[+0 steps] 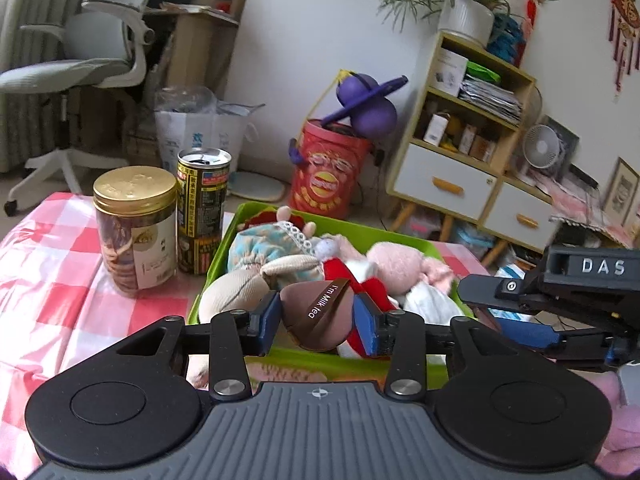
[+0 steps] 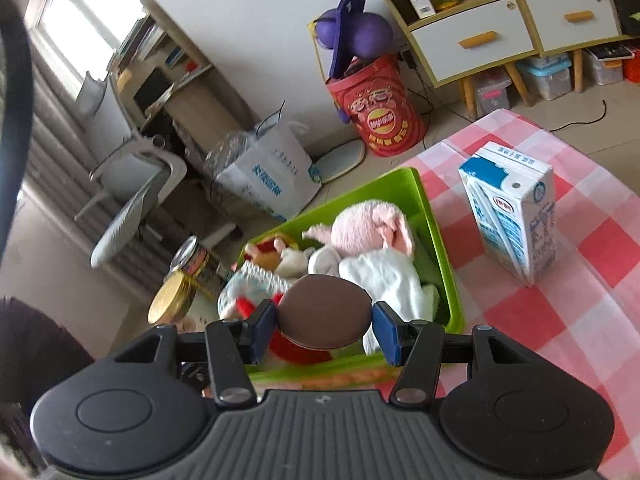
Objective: Organize soft objects
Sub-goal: 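Carry both brown pads into the green tray and open both tools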
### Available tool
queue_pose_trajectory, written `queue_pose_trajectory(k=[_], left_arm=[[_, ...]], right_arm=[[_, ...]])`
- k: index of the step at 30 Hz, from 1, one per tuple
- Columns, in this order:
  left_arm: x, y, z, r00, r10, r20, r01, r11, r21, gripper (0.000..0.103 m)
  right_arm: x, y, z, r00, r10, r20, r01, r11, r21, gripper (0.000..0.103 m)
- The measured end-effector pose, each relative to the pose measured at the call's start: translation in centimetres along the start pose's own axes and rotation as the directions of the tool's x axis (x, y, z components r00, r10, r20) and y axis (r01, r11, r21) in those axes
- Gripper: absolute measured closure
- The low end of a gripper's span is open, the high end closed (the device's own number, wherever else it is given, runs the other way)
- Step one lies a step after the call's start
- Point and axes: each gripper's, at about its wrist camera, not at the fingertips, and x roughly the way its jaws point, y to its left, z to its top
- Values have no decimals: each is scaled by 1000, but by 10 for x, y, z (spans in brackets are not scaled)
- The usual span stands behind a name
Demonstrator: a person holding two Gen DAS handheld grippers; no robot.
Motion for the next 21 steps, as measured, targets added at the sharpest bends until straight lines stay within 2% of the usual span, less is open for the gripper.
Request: queue_pose_trajectory(k=[8,19,20,21], left_arm=[[22,-8,-5,999,53,11,-54,998,38,58],[31,-14,-14,997,74,-4,-73,992,105,53],[30,-14,-14,997,72,1,-71,992,105,51],[29,-14,-14,998,69,4,-69,992,104,48]], right_arm=[[22,7,2,995,-66,73,70,996,-53,78],[38,3,-6,988,-140,57,147,982,-123,77],[38,3,-6,988,-141,57,147,981,-123,75],[37,3,-6,989,-140,56,146,982,-124,66]])
